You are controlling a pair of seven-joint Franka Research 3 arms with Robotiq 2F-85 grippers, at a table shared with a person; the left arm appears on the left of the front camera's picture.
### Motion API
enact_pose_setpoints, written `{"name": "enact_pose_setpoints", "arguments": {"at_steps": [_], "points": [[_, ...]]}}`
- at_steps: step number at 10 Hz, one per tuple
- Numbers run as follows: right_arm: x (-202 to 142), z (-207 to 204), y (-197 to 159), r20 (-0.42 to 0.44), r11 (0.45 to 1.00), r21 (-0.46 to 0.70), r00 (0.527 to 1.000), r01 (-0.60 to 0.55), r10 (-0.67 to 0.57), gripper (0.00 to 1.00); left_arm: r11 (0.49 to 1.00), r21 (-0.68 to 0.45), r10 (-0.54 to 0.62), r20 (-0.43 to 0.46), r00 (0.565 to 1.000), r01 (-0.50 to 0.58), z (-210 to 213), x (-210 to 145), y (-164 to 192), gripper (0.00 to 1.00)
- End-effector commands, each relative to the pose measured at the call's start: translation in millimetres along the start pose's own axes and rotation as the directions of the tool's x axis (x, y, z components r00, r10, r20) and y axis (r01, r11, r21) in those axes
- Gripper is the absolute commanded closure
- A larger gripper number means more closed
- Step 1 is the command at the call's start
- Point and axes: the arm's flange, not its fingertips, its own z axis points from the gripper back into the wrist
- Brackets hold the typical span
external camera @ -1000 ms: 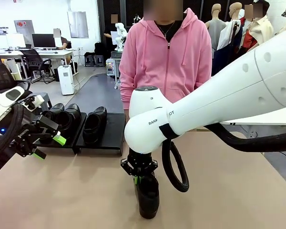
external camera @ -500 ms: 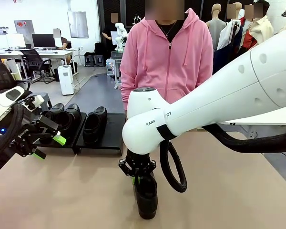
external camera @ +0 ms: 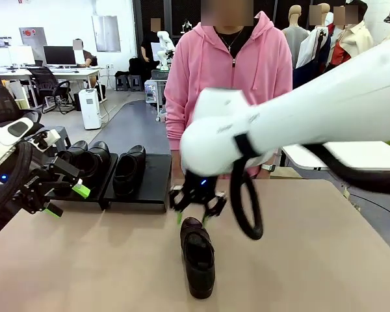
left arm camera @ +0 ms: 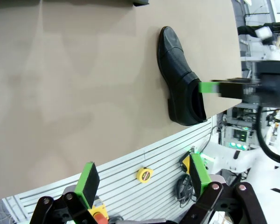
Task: Organize the shoes by placing them on the stand.
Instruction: Pick up one Shoe and place it in the middle of the table.
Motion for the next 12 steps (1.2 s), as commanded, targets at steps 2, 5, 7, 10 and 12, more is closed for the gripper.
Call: {"name": "enact_pose_setpoints", "arguments": {"at_steps": [2,5,7,10,12], "points": [[-17,103,-154,-0.018,0.993,0.115,1.000,-0.009,0.011,0.00,1.000,-0.020,-0.005,0.012,1.000,0.006,-2,1,1,0.00],[-33,138,-279,-0.012,0.935,0.352,0.999,-0.033,0.040,0.00,1.000,-0.020,-0.005,0.012,1.000,0.006,-2,1,1,0.00],[-50,130,-341,0.038,0.900,0.436,0.999,0.009,-0.029,0.00,1.000,-0.020,-0.005,0.012,1.000,0.006,-2,1,1,0.00],[-44,100,-344,0.101,0.925,0.223,0.936,0.308,-0.336,0.00,1.000,-0.020,-0.005,0.012,1.000,0.006,-2,1,1,0.00],[-56,125,-371,0.034,0.891,0.447,0.994,0.079,-0.105,0.00,1.000,-0.020,-0.005,0.012,1.000,0.006,-2,1,1,0.00]]}}
